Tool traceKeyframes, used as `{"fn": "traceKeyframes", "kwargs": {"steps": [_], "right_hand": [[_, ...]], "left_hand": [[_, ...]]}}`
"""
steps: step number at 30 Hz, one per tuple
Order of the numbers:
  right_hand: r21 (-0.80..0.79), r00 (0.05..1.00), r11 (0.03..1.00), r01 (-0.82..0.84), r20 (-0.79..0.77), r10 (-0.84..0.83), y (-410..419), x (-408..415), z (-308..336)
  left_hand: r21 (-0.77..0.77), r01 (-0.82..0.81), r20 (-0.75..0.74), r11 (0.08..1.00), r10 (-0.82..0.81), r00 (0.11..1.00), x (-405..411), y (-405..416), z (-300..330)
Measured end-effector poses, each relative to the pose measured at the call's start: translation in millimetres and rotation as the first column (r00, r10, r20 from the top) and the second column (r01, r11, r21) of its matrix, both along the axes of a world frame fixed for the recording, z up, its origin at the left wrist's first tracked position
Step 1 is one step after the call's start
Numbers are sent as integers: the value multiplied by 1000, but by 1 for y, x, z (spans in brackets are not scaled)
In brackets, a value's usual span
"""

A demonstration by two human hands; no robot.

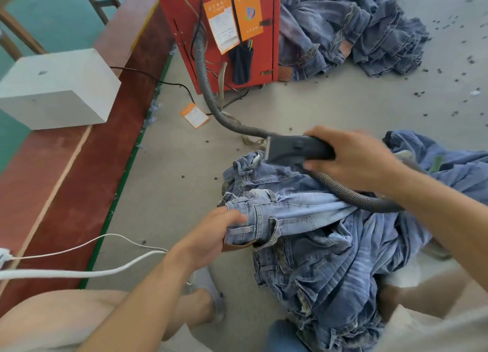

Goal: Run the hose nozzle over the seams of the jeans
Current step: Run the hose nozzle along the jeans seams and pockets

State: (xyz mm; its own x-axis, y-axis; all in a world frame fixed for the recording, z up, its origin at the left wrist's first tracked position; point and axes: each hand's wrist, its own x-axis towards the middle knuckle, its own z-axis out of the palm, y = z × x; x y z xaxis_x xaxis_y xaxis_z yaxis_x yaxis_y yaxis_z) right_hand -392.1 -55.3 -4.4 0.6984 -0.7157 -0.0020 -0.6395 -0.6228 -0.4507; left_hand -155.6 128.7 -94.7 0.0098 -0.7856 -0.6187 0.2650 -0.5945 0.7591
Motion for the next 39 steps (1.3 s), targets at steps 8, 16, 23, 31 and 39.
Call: {"fn": "traceKeyframes", "kwargs": {"steps": [8,16,23,31,39], "right_hand": [[78,958,979,-189,-204,202,22,-8,0],[59,980,978,-199,-8,200,39,13,4],[74,956,962,-261,-119,268,51,6,10],[44,997,996,-82,17,81,29,-14,25],[36,998,999,11,65,-13,26,6,11]], "left_hand": [[-93,-47,-588,995,-17,809,8,-17,16],[-191,-25,-682,981,-114,723,-4,-32,23],[-207,-79,-762,975,-110,639,-11,-38,23],[-200,-121,-805,972,-93,586,-12,-42,27],[-134,-110,-787,985,-38,616,-13,-46,15]]}}
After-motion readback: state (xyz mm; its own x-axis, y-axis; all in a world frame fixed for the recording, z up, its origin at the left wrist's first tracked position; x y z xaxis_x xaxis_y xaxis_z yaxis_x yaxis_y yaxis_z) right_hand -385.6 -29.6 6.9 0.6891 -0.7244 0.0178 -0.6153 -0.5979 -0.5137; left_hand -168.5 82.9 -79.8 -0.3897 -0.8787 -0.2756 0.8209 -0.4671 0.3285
